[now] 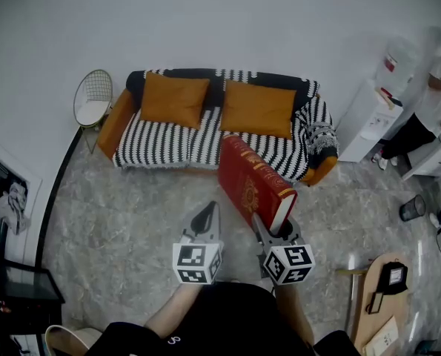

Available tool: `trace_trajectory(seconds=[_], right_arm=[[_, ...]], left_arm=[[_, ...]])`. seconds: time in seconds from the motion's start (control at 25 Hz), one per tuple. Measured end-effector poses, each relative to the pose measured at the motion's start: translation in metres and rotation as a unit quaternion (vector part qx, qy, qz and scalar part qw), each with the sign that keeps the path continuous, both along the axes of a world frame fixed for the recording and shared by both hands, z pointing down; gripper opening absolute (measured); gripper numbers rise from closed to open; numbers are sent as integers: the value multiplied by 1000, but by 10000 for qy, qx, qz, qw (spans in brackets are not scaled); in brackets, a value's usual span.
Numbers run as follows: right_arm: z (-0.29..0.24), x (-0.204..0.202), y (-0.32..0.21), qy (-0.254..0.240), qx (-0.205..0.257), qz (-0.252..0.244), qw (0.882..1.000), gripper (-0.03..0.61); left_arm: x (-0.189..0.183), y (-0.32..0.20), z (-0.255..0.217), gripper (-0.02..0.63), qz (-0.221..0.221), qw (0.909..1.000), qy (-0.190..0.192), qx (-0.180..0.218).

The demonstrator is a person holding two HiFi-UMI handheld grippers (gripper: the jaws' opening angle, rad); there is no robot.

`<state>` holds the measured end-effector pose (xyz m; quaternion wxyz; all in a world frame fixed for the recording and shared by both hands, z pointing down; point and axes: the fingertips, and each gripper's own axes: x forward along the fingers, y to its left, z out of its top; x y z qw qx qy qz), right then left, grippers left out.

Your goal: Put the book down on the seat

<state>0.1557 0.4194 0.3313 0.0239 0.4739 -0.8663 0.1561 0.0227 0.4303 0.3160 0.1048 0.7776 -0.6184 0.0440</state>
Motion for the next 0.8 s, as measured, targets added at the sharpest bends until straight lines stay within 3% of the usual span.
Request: trace_trajectory(seconds=[0.24, 0.56, 0.8], right_arm=[[-3, 21, 1, -135, 57, 36, 9999, 239], [-2, 39, -1, -274, 119, 101, 9995, 239], [-12, 50, -29, -376, 285, 209, 9987, 239]], left_arm=[[2, 3, -3, 12, -258, 9997, -27, 36], [25, 5, -6, 12, -111, 9997, -209, 89], [25, -18, -11, 12, -118, 9995, -131, 252]])
